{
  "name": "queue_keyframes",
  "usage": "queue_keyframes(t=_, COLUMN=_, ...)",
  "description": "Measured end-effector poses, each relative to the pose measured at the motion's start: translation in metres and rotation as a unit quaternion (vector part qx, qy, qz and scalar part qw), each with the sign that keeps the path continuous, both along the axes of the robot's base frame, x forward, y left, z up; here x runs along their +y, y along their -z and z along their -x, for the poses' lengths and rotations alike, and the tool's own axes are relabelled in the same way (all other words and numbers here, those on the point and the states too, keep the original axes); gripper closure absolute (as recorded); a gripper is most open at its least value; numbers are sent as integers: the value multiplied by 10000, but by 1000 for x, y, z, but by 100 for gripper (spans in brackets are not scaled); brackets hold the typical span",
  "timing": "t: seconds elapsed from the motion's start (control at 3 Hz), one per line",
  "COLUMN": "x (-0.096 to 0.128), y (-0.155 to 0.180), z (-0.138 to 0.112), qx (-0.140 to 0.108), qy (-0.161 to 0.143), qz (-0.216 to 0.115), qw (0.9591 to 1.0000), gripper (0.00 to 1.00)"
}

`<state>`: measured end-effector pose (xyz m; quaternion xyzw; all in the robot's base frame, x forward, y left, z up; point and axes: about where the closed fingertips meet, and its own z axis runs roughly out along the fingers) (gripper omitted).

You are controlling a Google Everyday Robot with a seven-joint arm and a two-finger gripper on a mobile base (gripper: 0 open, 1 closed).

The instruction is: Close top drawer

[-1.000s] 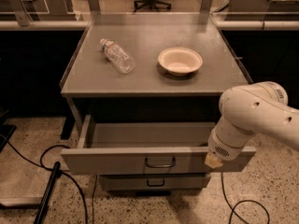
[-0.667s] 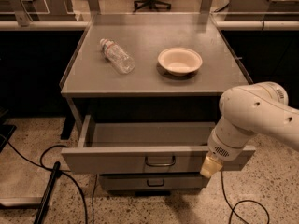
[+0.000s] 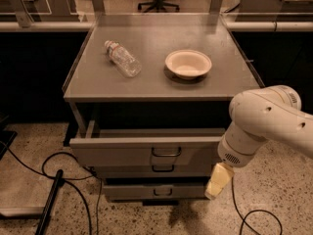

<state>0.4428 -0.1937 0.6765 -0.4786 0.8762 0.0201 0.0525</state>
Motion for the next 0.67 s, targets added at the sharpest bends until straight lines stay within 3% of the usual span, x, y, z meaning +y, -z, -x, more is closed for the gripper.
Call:
queue_keyframes(t=0.33, x=0, y=0, z=0, qx=0, qy=0, qz=0, qw=10000, gripper=17)
queue_keyframes(t=0.67, x=0, y=0, z=0, qx=0, qy=0, qz=0, qw=10000, gripper=41)
